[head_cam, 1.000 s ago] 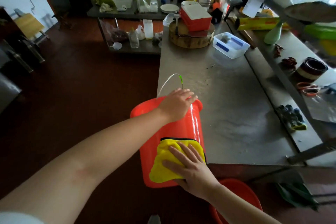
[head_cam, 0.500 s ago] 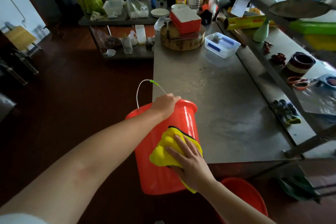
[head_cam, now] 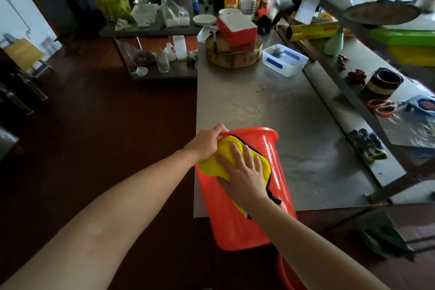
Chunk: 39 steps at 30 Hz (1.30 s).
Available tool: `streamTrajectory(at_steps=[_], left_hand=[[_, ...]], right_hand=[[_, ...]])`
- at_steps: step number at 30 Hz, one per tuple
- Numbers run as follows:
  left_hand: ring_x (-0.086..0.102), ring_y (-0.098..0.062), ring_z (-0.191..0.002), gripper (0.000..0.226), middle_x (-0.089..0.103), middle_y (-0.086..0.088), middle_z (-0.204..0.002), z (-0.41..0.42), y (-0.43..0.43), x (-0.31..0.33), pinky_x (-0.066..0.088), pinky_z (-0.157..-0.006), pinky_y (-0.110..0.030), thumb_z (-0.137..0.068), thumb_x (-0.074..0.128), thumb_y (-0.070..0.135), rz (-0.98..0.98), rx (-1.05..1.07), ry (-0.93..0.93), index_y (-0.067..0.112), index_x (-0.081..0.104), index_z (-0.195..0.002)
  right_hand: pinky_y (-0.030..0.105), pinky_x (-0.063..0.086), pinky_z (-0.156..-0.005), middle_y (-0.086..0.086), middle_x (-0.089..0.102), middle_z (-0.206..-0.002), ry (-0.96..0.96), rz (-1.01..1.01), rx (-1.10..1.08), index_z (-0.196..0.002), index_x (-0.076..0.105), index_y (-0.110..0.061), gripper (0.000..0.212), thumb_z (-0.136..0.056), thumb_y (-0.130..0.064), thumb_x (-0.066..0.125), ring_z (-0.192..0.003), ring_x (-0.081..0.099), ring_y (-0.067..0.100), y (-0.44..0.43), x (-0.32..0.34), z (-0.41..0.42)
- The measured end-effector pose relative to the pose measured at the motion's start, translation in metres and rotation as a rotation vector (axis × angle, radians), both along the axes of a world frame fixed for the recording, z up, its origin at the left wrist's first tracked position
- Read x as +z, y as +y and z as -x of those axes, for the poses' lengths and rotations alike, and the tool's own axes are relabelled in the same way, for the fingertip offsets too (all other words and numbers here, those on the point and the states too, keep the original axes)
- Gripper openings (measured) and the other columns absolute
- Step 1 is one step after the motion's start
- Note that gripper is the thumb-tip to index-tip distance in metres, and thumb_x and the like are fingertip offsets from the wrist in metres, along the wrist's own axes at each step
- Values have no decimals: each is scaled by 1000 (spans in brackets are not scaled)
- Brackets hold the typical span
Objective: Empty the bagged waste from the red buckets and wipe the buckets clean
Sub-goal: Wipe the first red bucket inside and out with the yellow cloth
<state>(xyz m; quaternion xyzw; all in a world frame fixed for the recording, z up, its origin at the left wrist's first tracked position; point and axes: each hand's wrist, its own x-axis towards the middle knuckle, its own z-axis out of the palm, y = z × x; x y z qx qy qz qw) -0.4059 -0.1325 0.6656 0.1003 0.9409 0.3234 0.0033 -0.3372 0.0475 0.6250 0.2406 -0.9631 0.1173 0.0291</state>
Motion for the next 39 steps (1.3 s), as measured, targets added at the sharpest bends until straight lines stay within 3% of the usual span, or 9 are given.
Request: streamTrajectory(at_steps=[5, 11, 16, 20, 25, 28, 32, 37, 39], left_hand=[[66, -14, -99, 34, 60, 6, -108, -5, -16, 1, 54, -85, -30, -86, 55, 36, 40, -3, -94, 20, 57, -115], [64, -21, -96, 20, 64, -4, -112, -3, -22, 0, 54, -86, -48, -100, 47, 17, 110, -14, -112, 27, 52, -116], [63, -21, -108, 27, 63, -4, -124, -6, -21, 2, 53, -93, -41, -102, 44, 13, 153, -50, -81, 20, 54, -126], [50, -23, -134, 47, 50, -7, -150, 2, -4, 12, 42, -109, -34, -105, 43, 12, 278, -146, 21, 14, 42, -151], [43, -17, -142, 62, 45, -2, -155, 9, -1, 12, 32, -116, -26, -97, 39, -9, 325, -164, 27, 19, 41, -153], [49, -16, -137, 57, 51, -1, -150, 12, -13, 13, 37, -114, -27, -98, 42, -7, 275, -171, -19, 20, 47, -149], [57, -14, -128, 53, 58, -3, -143, 16, -27, 12, 43, -108, -25, -100, 48, -1, 269, -176, -64, 22, 50, -147], [55, -14, -131, 47, 56, -3, -145, 9, -36, 2, 43, -111, -31, -103, 51, 8, 231, -156, -46, 22, 50, -147], [54, -15, -132, 45, 57, -4, -145, 7, -43, -3, 42, -111, -29, -103, 52, 12, 228, -139, -29, 23, 50, -147]], right_hand=[[59, 31, -115, -1, 11, -168, -6, 17, -18, -151, 30, -48, 63, -93, -66, 48, -153, 12, 37, 9, -4, 17], [52, 50, -97, -4, 24, -165, -74, 228, -225, -148, 33, -47, 63, -92, -71, 48, -147, 32, 31, 43, -12, 33], [49, 48, -97, -1, 28, -162, -253, 421, -457, -145, 29, -52, 62, -91, -74, 46, -138, 43, 34, 62, -15, 41], [49, 46, -101, 2, 27, -162, -243, 467, -478, -149, 31, -46, 60, -94, -65, 50, -141, 40, 34, 62, -15, 40], [51, 40, -108, 1, 21, -167, -189, 451, -408, -152, 36, -40, 57, -99, -55, 52, -150, 23, 31, 56, -9, 33], [54, 38, -111, 0, 18, -168, -107, 306, -208, -152, 39, -39, 56, -100, -44, 57, -153, 16, 36, 42, -5, 15], [65, 36, -110, 3, 29, -165, 82, -19, 126, -149, 44, -42, 68, -87, -36, 71, -150, 22, 45, 6, -10, -23], [73, 6, -116, 4, 10, -169, 60, -221, 334, -155, 33, -38, 62, -98, -35, 57, -153, -7, 42, -26, -22, -40], [71, 7, -117, 3, 13, -169, 57, -199, 339, -153, 35, -39, 63, -96, -38, 60, -154, -3, 40, -27, -20, -38]])
